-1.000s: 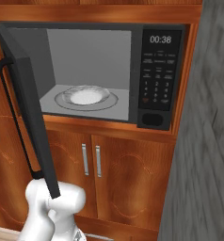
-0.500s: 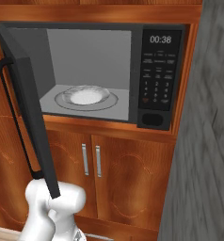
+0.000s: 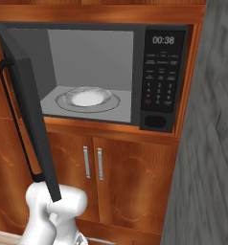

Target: Pick the bell pepper from the counter and place it in the microwave. Then turn on the microwave.

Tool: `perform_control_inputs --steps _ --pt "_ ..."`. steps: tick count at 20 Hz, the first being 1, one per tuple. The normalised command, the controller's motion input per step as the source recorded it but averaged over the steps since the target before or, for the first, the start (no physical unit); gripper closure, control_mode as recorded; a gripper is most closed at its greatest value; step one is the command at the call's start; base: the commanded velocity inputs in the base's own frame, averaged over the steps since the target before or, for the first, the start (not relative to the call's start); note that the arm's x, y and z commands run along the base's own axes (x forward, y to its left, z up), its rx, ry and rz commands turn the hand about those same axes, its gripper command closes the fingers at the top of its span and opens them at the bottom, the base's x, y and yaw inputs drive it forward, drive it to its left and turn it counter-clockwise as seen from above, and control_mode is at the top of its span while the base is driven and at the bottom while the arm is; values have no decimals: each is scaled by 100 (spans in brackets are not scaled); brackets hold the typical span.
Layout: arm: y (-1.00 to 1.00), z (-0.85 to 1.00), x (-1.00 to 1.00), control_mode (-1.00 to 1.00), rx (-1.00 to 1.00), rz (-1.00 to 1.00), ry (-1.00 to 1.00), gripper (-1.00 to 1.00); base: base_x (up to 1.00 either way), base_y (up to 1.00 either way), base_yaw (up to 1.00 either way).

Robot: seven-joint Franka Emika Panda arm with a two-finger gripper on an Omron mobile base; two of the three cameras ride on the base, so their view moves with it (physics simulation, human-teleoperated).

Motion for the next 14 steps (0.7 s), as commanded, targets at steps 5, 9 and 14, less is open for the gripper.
perform_control_inputs --steps 5,9,14 --pt "-18 -1 -20 -100 -6 15 0 -100 0 0 0" --pt "-20 0 -6 -100 -7 17 0 -100 0 0 0" --pt "-23 0 0 -100 -6 18 0 -100 0 0 0"
